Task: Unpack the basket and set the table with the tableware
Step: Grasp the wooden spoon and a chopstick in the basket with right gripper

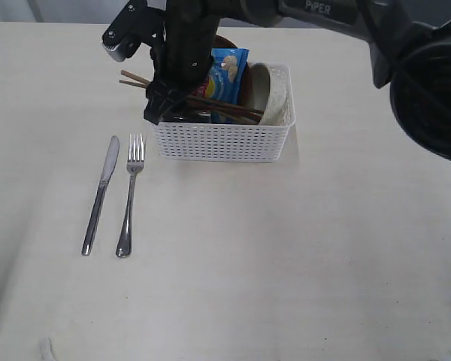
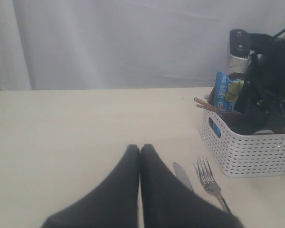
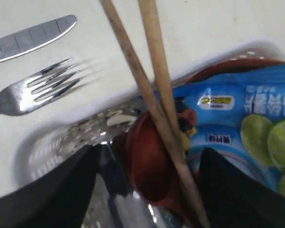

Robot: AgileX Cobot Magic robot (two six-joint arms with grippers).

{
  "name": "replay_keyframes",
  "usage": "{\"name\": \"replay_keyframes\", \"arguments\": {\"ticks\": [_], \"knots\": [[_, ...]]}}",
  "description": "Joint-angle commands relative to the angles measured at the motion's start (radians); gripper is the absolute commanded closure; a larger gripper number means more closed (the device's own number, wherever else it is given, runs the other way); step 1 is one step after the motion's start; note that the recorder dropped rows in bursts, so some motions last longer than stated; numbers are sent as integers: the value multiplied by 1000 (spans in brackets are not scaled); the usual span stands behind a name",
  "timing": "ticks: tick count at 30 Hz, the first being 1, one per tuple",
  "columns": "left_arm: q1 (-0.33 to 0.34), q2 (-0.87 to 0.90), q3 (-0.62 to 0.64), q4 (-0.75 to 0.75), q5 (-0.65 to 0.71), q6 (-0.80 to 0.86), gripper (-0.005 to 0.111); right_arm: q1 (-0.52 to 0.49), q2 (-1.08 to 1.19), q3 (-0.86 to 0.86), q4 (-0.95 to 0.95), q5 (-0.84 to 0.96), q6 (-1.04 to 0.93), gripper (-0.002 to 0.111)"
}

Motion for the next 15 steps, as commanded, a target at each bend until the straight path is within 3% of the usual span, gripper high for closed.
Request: {"name": "replay_keyframes", "arguments": {"ticks": [1, 4, 10, 15], "knots": [[-1, -4, 3, -3, -12, 0, 107, -24, 30, 0, -15, -70, 8, 49], [-1, -4, 3, -3, -12, 0, 107, -30, 60, 0, -20, -80, 8, 54], [-1, -4, 3, -3, -12, 0, 107, -30, 69, 0, -35, -78, -1, 107], [-1, -4, 3, -3, -12, 0, 107, -30, 0, 0, -35, -73, -6, 109]]}}
